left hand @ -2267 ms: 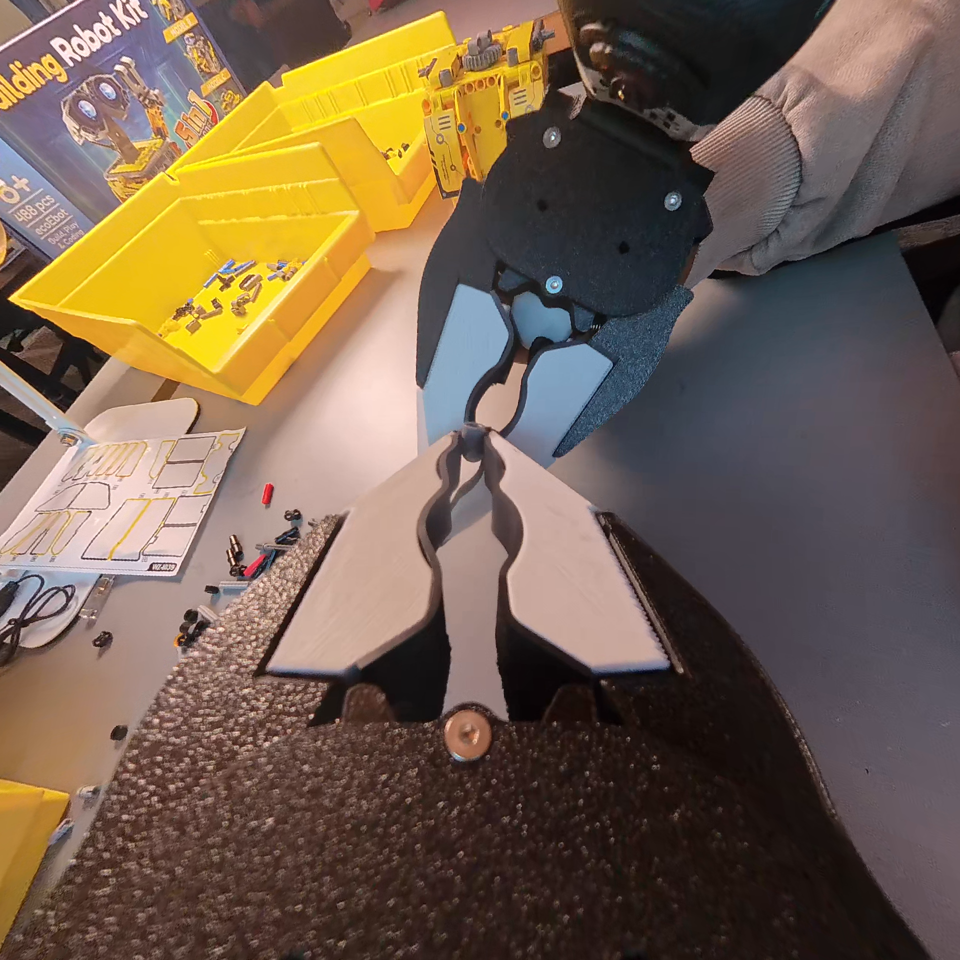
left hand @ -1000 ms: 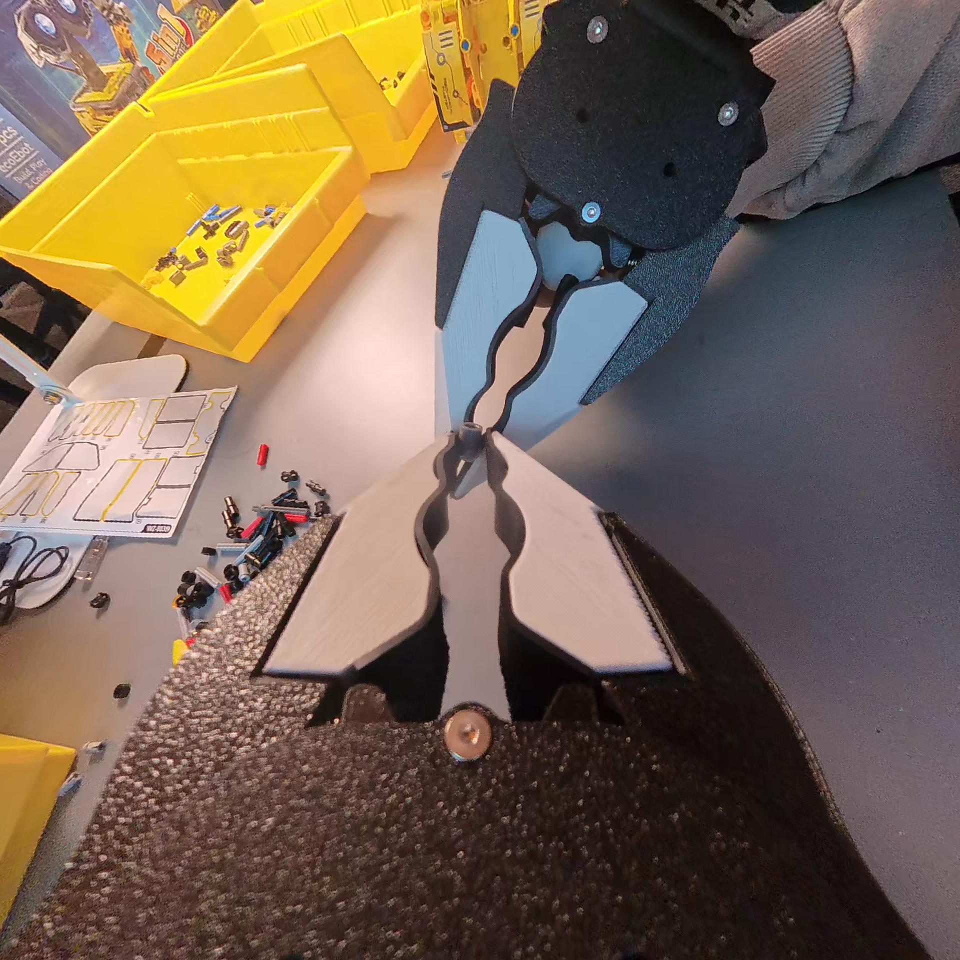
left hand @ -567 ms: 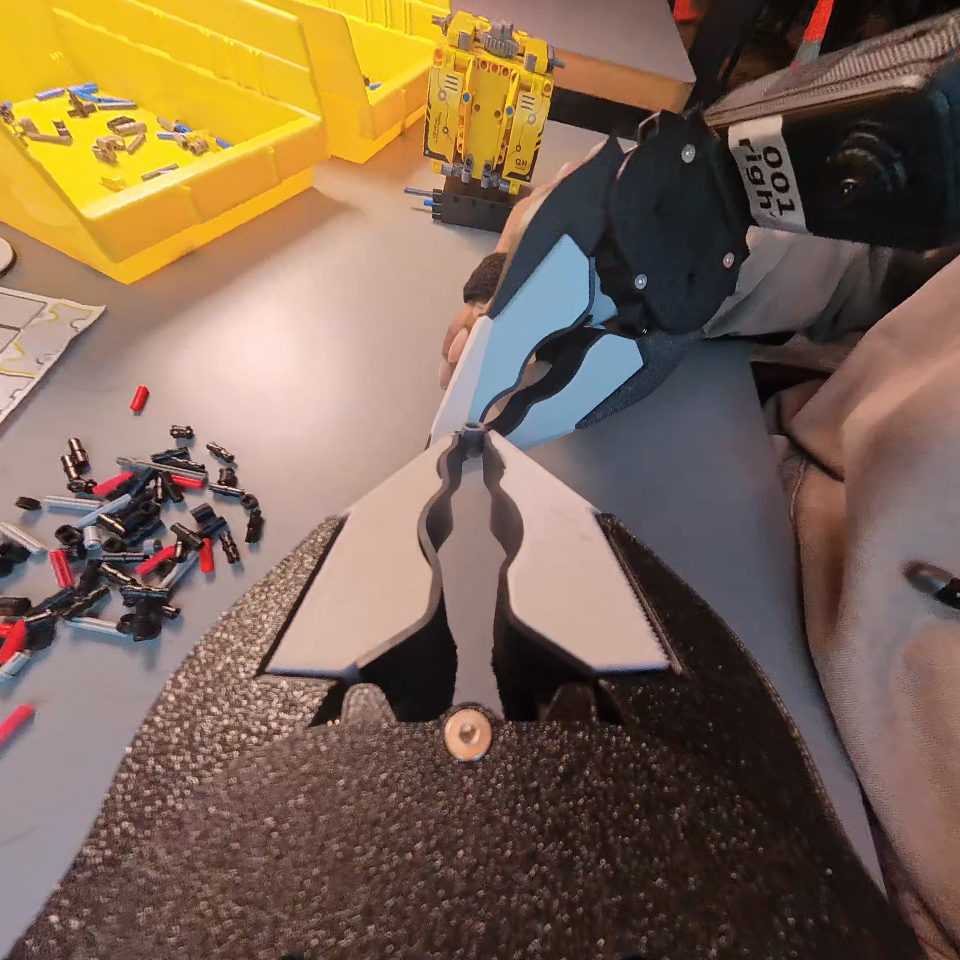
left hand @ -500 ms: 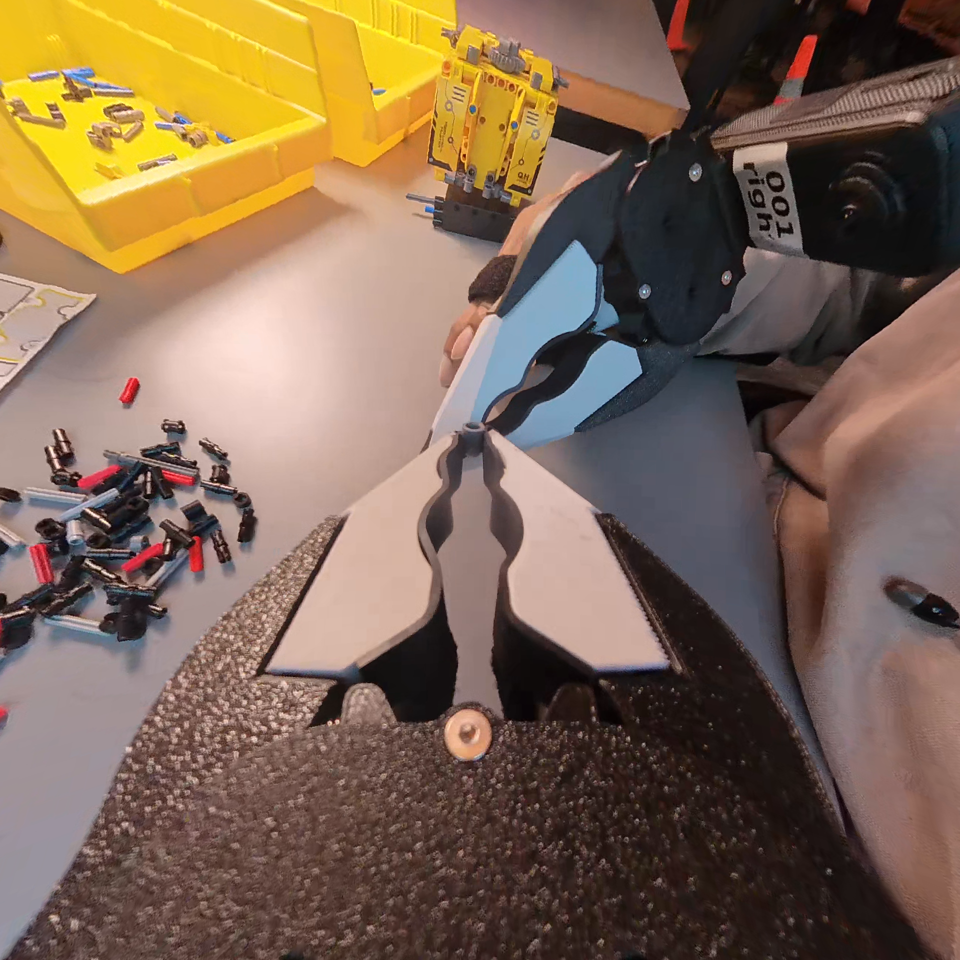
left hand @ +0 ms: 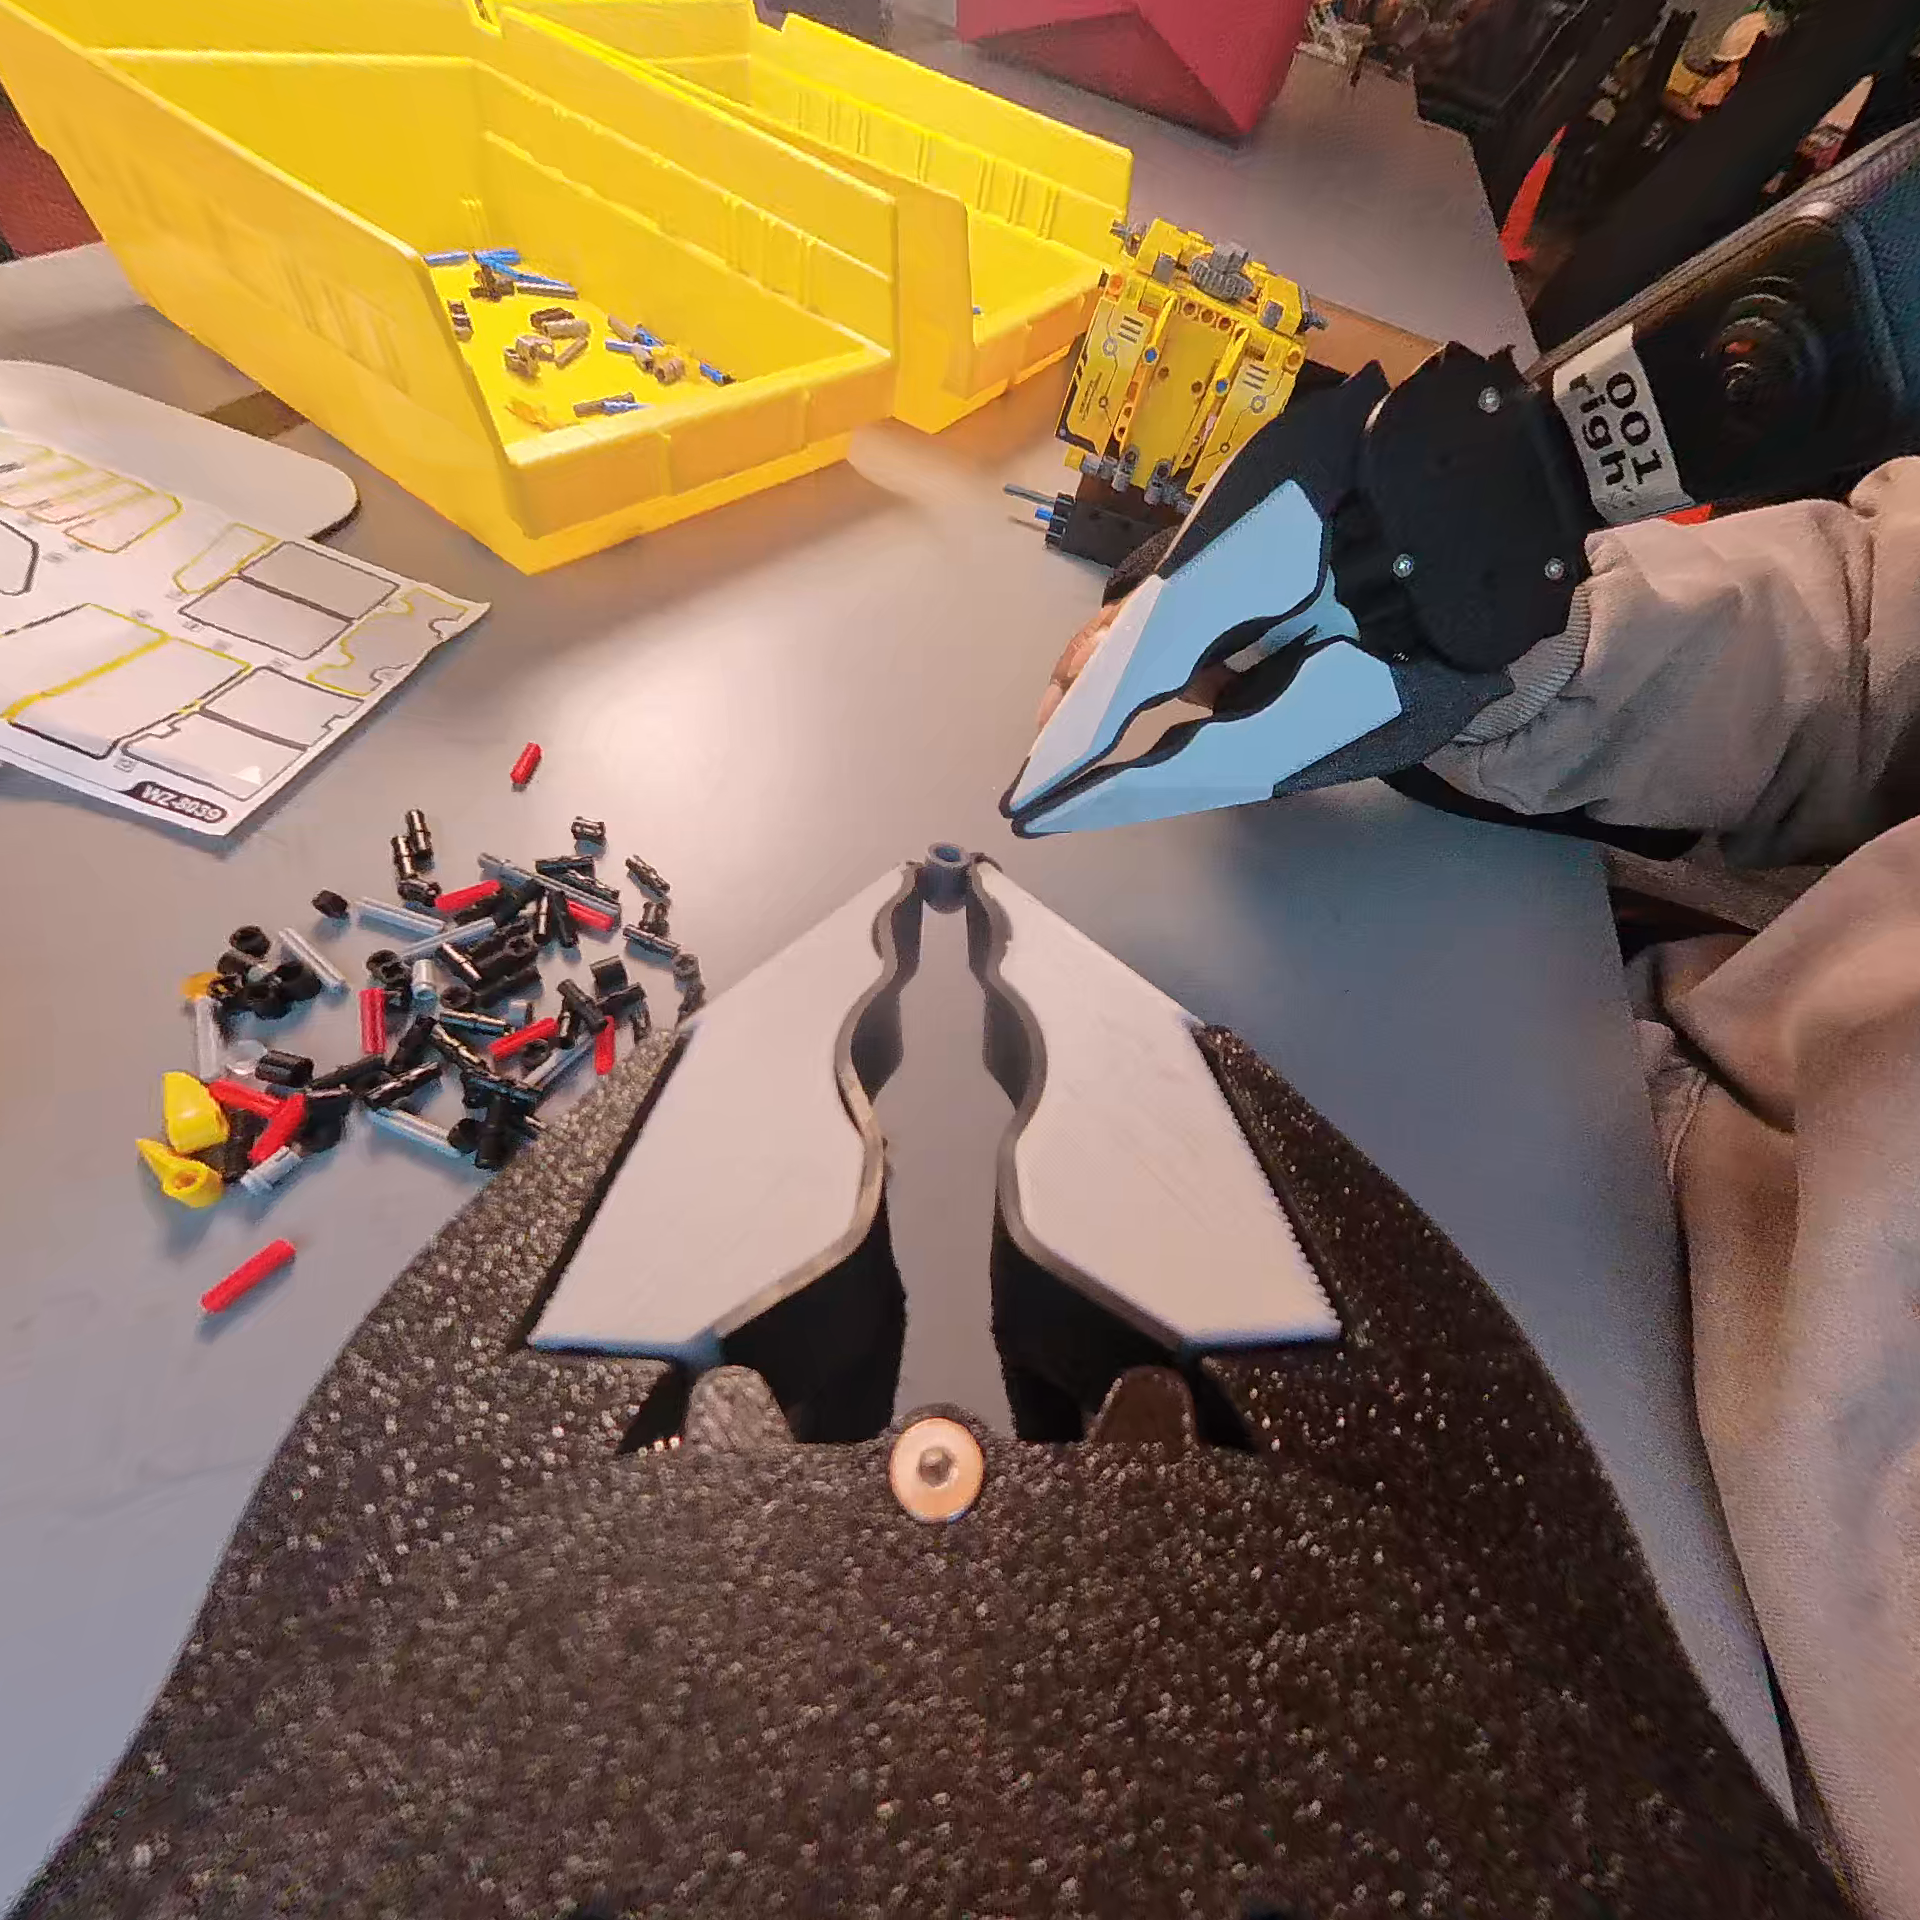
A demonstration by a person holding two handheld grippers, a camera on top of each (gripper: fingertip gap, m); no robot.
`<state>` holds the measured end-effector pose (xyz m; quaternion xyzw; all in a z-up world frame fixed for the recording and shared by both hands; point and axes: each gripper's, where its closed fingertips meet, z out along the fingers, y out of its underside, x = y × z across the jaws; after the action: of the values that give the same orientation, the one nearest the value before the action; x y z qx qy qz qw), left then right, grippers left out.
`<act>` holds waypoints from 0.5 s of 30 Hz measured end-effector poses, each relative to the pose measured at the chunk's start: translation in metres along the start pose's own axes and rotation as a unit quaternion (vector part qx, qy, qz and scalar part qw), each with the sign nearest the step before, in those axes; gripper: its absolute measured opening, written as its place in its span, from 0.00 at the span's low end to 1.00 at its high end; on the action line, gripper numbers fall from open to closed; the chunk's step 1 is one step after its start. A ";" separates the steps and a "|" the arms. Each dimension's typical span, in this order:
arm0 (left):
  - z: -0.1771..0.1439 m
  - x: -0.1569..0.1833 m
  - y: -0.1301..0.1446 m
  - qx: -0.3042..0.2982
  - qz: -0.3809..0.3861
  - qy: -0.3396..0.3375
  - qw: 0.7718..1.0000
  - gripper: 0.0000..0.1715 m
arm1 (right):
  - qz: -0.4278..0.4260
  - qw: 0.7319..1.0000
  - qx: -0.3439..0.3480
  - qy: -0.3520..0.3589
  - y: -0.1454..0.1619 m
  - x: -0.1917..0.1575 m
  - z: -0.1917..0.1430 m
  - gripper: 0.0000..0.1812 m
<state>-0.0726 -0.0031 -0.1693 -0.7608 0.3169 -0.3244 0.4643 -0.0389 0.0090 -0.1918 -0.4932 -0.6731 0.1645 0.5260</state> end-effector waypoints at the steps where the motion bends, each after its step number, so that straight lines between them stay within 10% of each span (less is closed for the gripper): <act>1: 0.001 0.002 0.001 0.005 -0.011 0.012 1.000 0.05 | 0.007 1.000 0.004 0.000 0.001 0.000 0.000 0.00; 15: 0.017 0.030 0.004 0.019 -0.036 0.082 0.996 0.05 | -0.007 0.999 0.037 -0.002 -0.023 -0.015 0.001 0.02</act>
<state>-0.0426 -0.0193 -0.1730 -0.7334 0.3201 -0.4081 0.4394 -0.0519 -0.0133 -0.1836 -0.4682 -0.6709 0.1870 0.5438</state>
